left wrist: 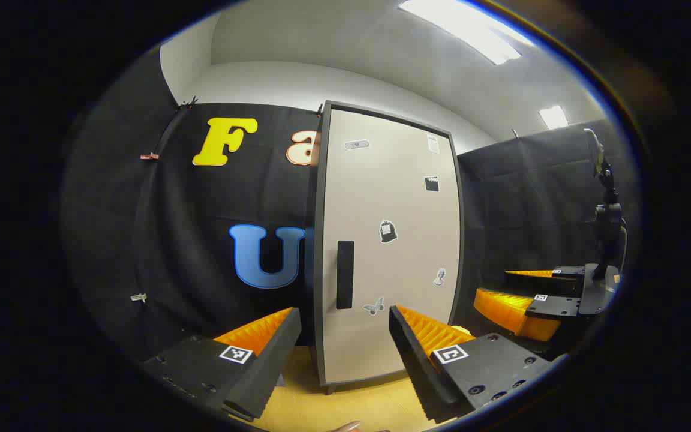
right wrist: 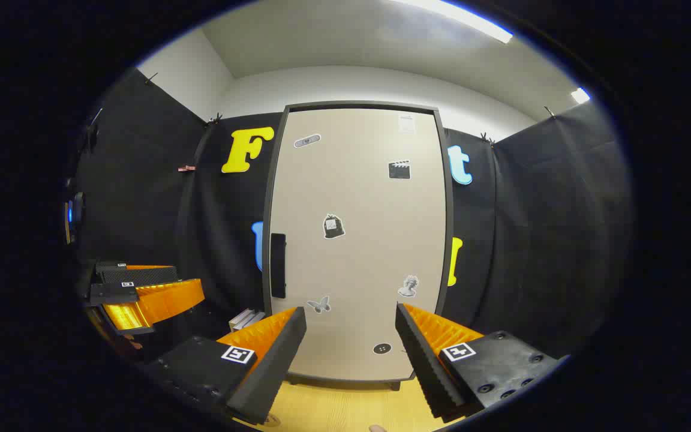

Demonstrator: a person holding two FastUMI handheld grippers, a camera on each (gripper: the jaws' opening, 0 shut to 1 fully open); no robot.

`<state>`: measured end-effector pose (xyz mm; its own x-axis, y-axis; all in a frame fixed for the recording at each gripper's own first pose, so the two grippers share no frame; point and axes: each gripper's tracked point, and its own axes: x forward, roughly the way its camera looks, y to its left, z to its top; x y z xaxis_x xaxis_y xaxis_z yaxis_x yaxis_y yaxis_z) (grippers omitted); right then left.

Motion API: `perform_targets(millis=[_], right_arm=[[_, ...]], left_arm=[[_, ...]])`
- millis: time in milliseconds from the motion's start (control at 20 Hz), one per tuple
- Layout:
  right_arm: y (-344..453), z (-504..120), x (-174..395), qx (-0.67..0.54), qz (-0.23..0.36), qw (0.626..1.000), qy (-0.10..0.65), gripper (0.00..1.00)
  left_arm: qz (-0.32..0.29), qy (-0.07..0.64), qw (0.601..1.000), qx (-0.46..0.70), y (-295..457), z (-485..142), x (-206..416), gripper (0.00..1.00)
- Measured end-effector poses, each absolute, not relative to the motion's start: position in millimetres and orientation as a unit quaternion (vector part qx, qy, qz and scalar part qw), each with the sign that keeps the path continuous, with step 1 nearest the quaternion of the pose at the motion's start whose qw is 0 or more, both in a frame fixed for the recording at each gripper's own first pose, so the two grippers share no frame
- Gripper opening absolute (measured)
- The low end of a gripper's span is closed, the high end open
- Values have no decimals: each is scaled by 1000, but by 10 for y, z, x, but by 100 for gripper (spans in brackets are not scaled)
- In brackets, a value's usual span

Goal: Open the cabinet door with the right hand, grasp the bottle in the cabinet with the left hand and place it on the coaster, then close the cabinet door with the right hand.

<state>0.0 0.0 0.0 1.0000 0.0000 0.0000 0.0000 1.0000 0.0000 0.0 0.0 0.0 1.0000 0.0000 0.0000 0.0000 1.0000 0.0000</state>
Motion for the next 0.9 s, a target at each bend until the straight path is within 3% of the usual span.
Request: perform_targets(millis=[900], right_arm=[[398,-3,82,-2,29,1000,-8,98]], left_arm=[[-23,4,999,-22,116,-108,5,94]])
